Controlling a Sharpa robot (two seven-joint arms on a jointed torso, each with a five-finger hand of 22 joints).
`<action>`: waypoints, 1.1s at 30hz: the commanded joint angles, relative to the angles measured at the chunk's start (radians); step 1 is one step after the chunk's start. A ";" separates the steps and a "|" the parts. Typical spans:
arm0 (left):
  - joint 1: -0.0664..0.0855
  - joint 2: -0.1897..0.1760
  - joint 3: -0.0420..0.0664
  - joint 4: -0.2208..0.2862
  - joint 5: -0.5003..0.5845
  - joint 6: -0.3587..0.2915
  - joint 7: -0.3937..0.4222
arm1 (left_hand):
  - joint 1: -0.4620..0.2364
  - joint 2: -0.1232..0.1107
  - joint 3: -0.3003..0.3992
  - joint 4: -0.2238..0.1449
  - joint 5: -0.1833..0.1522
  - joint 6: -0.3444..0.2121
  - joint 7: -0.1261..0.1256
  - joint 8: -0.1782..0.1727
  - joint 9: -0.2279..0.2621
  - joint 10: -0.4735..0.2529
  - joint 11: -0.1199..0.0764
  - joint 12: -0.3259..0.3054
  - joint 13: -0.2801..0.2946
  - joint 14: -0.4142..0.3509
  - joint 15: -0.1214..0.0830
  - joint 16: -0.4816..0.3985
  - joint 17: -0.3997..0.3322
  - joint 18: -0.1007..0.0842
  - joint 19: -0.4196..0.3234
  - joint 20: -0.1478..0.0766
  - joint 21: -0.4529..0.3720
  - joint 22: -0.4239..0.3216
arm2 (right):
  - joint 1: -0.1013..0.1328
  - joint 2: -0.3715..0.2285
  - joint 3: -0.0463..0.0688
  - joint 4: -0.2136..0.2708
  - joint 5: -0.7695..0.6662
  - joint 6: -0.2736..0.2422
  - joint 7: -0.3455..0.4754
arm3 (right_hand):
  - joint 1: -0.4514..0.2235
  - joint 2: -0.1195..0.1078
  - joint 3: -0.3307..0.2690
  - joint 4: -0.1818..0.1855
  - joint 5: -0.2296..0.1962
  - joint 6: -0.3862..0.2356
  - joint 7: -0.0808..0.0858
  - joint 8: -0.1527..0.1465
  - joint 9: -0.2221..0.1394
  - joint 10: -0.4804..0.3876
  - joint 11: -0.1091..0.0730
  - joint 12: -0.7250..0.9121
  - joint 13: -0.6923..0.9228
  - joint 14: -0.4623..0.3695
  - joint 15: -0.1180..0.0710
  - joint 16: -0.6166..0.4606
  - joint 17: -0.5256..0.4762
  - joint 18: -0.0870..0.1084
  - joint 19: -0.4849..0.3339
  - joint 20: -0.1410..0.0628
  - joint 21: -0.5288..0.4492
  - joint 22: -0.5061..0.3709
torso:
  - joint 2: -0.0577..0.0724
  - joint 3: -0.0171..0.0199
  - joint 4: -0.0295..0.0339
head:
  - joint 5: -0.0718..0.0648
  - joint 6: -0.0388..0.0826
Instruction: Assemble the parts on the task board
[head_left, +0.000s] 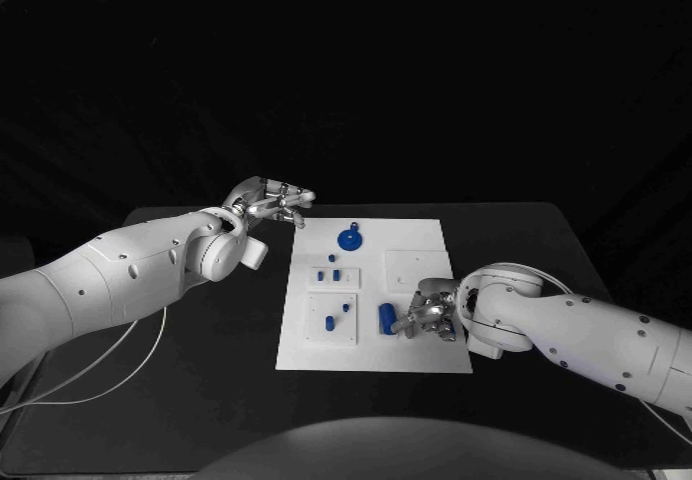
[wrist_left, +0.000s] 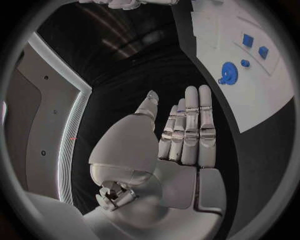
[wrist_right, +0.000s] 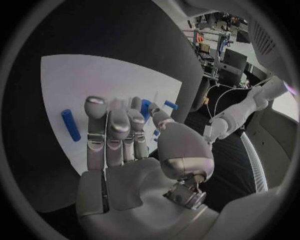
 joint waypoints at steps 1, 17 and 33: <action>0.000 0.001 0.000 0.003 -0.001 0.015 0.004 | -0.002 0.009 -0.002 0.000 -0.005 0.003 0.000 0.005 0.001 -0.006 0.002 0.002 0.001 -0.003 0.002 0.003 -0.001 0.004 -0.002 0.005 0.000 -0.001 | -0.002 0.008 0.000 -0.008 -0.003 0.005 0.003 | -0.017 -0.003 0.013 0.002 0.004 -0.001 -0.004 0.001 0.004 0.003 -0.005 0.007 -0.002 0.003 -0.010 -0.001 -0.002 -0.011 0.054 -0.003 -0.003 0.058 | 0.000 -0.0002 0.0005 | 0.000 0.001; 0.000 0.002 -0.003 -0.001 -0.001 0.021 -0.001 | 0.001 0.010 -0.001 -0.002 -0.004 0.004 0.002 0.005 0.001 -0.009 0.003 0.002 0.001 -0.004 0.003 0.003 -0.002 0.004 -0.002 0.006 0.000 -0.001 | -0.025 0.045 0.000 -0.048 -0.001 0.028 0.003 | -0.046 -0.010 0.088 -0.012 -0.019 0.000 -0.005 0.001 0.016 0.003 -0.005 0.008 -0.002 0.003 -0.010 0.001 -0.003 -0.011 0.053 -0.003 -0.003 0.057 | -0.001 -0.0001 0.0000 | 0.005 -0.005; 0.000 0.000 -0.011 0.000 -0.001 0.026 -0.004 | 0.003 0.013 0.000 -0.005 -0.003 0.005 0.003 0.005 0.001 -0.010 0.003 0.002 0.001 -0.004 0.003 0.004 -0.001 0.005 -0.002 0.006 0.000 -0.001 | -0.034 0.044 0.000 -0.049 0.008 0.049 0.010 | -0.062 -0.002 0.093 -0.015 -0.022 0.000 -0.005 0.001 0.017 0.003 -0.005 0.008 -0.003 0.002 -0.009 0.001 -0.004 -0.011 0.053 -0.003 -0.006 0.056 | 0.000 0.0011 -0.0006 | 0.003 -0.003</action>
